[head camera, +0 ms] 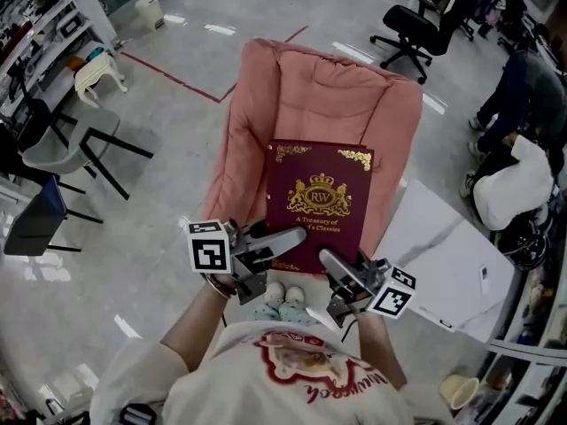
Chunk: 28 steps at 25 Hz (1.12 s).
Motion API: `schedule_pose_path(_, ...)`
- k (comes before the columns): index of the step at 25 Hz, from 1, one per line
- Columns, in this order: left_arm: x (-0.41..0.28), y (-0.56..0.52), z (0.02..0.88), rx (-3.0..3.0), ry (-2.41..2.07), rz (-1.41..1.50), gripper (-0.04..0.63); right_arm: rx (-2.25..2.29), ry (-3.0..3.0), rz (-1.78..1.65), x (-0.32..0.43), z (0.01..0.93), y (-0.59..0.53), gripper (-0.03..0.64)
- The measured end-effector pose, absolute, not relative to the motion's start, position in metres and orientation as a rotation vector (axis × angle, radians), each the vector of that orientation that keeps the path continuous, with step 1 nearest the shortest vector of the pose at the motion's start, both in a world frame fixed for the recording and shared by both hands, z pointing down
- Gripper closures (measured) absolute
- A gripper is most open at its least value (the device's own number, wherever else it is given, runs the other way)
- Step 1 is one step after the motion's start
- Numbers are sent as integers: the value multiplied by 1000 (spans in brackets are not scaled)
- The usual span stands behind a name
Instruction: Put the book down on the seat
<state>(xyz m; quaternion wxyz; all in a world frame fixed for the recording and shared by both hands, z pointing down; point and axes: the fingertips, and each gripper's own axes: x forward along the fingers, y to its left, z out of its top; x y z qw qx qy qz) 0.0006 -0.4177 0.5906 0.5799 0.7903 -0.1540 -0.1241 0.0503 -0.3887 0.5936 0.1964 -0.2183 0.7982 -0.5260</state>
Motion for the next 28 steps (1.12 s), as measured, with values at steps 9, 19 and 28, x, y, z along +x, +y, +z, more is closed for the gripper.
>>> schedule_pose_path(9, 3, -421, 643, 1787, -401, -280, 356, -590, 2199, -1562, 53, 645, -393, 396)
schedule_pose_path(19, -3, -402, 715, 1686, -441, -266, 357, -597, 2137, -1696, 48, 714, -377, 396)
schedule_pose_path(28, 9, -432, 615, 1853, -322, -322, 356, -688, 2263, -1461, 57, 615, -403, 396)
